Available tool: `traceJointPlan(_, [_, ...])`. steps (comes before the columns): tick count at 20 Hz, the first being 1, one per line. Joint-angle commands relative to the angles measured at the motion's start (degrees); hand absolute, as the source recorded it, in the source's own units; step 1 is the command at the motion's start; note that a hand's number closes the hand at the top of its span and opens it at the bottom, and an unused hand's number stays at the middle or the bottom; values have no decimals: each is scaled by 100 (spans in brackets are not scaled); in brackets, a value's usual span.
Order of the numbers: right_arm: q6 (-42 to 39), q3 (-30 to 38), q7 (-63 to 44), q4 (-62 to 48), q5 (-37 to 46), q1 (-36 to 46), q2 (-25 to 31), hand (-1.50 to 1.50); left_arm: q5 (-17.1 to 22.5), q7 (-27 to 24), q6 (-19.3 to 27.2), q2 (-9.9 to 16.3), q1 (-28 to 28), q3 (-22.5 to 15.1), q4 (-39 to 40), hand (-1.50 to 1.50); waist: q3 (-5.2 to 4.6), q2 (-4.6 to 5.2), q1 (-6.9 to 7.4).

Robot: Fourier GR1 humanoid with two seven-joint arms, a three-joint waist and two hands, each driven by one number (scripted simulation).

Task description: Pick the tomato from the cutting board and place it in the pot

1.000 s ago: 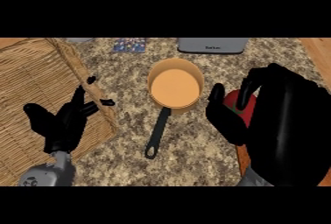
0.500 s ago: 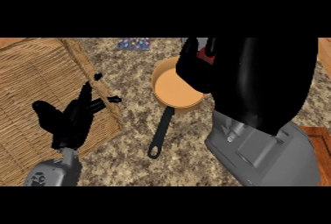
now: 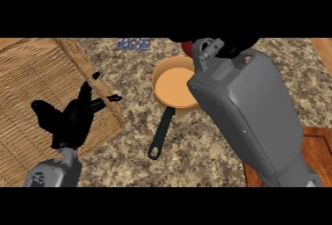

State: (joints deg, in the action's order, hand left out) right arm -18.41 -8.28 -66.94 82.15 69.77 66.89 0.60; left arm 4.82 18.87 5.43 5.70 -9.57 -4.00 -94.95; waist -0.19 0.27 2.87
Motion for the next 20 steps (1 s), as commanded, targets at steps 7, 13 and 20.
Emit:
traceJointPlan(7, [1718,680,-1003,-1335,-896,-81,-57,-150,-150,-76,77,-92,44,-115,9,0,15,38,77])
traceJointPlan(13, [2933,723,-798,-1529,-1497,-282,-57,-150,-76,-3,-30,40,151,-50,-183,0,17,14,111])
traceJointPlan(20, [4703,639,-234,-1064,-391,-346,-58,-150,-37,92,38,31,52,68,-83,0,17,-27,-99])
